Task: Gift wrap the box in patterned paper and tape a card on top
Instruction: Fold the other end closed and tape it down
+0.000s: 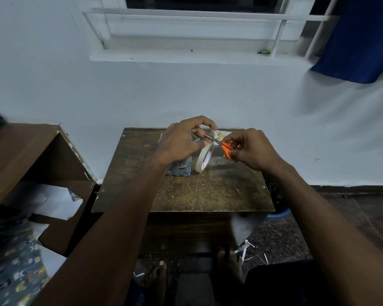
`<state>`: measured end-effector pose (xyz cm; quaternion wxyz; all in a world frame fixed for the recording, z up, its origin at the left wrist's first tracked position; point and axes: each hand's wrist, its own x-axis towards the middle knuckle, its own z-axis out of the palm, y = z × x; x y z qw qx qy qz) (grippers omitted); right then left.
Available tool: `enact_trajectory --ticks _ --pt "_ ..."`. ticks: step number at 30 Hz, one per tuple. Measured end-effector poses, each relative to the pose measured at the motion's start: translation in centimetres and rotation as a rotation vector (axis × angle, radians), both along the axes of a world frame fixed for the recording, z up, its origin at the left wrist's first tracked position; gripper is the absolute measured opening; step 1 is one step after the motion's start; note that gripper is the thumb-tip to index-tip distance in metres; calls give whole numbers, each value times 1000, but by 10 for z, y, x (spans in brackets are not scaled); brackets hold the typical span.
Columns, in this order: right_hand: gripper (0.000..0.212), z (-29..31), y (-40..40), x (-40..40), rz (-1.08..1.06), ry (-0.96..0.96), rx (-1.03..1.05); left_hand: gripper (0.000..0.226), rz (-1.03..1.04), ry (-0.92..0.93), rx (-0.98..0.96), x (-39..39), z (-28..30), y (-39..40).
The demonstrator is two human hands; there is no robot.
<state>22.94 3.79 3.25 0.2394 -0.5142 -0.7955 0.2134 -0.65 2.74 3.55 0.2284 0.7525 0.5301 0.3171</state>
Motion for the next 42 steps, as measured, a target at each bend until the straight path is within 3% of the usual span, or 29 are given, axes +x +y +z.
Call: enact_trajectory --ticks 13,16,18,22,25,28,30,33,35,38,42 --pt "34 -4 4 1 14 -30 73 63 41 -12 -30 -1 -2 3" --pt "44 -6 4 2 34 -30 25 67 59 23 -24 -2 -4 4" --pt "39 -10 7 4 22 -49 -8 69 64 10 -31 -4 -5 5" --pt "27 -21 11 6 -68 -253 -21 68 85 -10 -27 -5 -2 5" --pt "32 -30 13 2 -79 -454 -103 66 61 -54 -46 -5 -1 3" --pt "36 -31 11 -1 -111 -497 -91 65 12 -93 -66 -4 0 3" --pt "44 -26 9 -5 -151 -416 -2 66 -25 -122 -86 -4 0 3" --pt "68 -17 4 -12 35 -18 -4 69 -84 -203 -120 -4 2 2" --pt "51 -14 -1 -19 174 105 -40 71 -97 -245 -130 -5 4 1" --pt "12 -17 -6 -26 198 191 -57 73 -90 -299 -103 -4 3 -1" --pt "20 -14 -9 -29 154 237 -49 74 -47 -387 -39 -1 4 -3"
